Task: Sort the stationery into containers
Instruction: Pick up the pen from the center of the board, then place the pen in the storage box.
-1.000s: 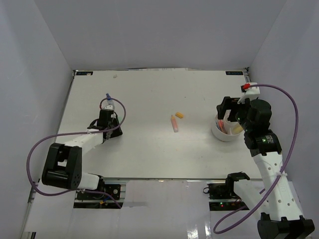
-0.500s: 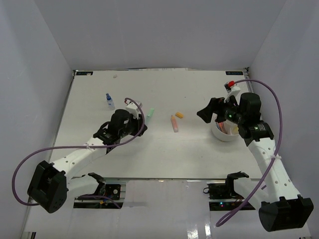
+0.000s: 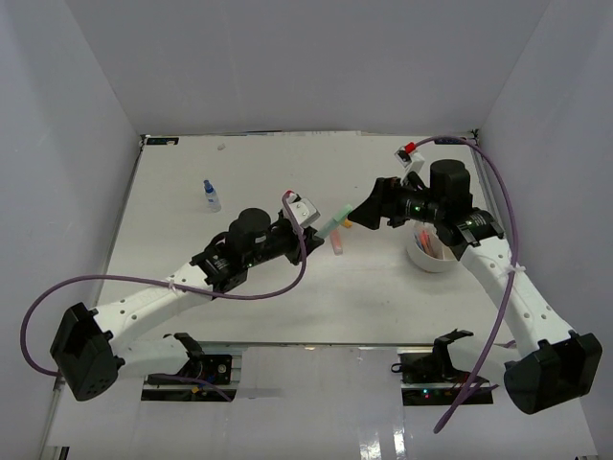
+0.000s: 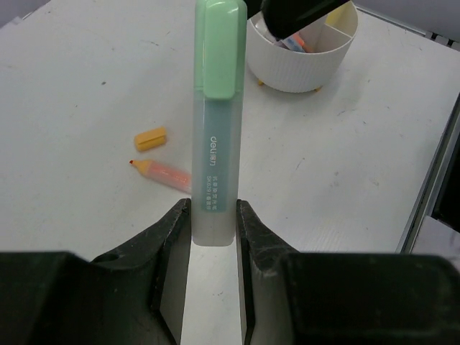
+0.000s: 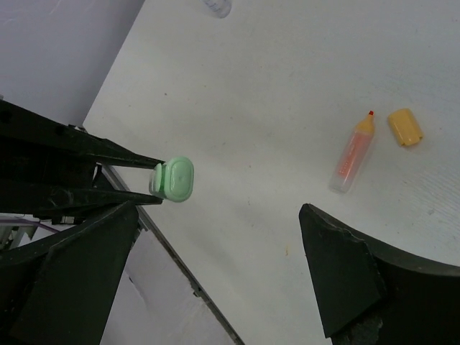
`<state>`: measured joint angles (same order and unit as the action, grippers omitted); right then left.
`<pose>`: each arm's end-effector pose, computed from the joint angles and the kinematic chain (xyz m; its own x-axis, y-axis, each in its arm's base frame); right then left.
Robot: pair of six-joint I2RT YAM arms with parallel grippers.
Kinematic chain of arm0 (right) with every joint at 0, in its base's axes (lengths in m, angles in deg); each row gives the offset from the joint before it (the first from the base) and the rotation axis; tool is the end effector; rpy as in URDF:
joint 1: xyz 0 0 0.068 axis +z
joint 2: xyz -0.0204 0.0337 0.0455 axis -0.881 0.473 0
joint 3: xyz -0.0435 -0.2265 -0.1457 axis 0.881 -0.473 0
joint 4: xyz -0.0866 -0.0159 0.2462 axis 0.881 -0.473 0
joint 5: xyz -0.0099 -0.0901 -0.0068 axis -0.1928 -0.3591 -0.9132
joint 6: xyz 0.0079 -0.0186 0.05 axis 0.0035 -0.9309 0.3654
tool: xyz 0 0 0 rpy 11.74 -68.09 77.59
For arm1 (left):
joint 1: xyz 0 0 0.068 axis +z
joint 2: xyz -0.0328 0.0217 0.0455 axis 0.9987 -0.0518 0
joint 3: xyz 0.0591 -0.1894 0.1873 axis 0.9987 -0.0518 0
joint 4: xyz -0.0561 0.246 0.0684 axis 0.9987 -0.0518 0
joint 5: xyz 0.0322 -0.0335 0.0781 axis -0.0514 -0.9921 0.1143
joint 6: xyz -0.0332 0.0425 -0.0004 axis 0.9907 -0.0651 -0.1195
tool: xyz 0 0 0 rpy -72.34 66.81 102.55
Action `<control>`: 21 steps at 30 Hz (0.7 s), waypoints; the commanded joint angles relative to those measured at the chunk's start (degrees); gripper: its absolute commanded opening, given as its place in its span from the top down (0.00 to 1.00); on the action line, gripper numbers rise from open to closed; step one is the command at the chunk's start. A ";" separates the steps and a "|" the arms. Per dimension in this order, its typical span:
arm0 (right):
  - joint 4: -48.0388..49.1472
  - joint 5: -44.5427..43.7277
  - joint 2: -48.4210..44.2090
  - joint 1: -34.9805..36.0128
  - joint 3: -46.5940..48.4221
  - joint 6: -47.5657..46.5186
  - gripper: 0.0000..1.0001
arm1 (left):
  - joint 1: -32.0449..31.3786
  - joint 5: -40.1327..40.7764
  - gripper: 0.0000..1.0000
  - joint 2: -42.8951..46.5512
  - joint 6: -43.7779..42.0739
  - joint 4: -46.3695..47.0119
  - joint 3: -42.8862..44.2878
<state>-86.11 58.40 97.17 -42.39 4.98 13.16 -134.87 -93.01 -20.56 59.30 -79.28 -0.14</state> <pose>0.2271 0.0999 0.3560 -0.5885 0.0954 -0.8028 -0.5802 0.6417 0.5016 0.1748 -0.2023 0.3013 -0.1634 0.2287 -0.9597 0.8469 0.5315 -0.0175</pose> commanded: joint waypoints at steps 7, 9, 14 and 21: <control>2.20 2.03 2.17 2.07 4.74 2.29 0.10 | -1.65 -1.42 0.92 -1.06 -6.89 2.92 2.55; 2.20 2.55 2.70 2.42 5.10 2.55 0.15 | -1.91 -1.34 0.92 -1.41 -7.42 3.27 2.72; 2.81 3.26 3.23 3.12 5.10 2.82 0.30 | -2.17 -1.69 0.92 -1.59 -7.69 4.41 2.98; 2.99 3.43 3.05 3.48 4.40 2.73 0.52 | -2.18 -2.65 0.92 -1.68 -7.51 5.82 2.99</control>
<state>-85.15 60.58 100.53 -39.24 7.63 15.77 -136.72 -93.95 -22.83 52.19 -75.67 0.61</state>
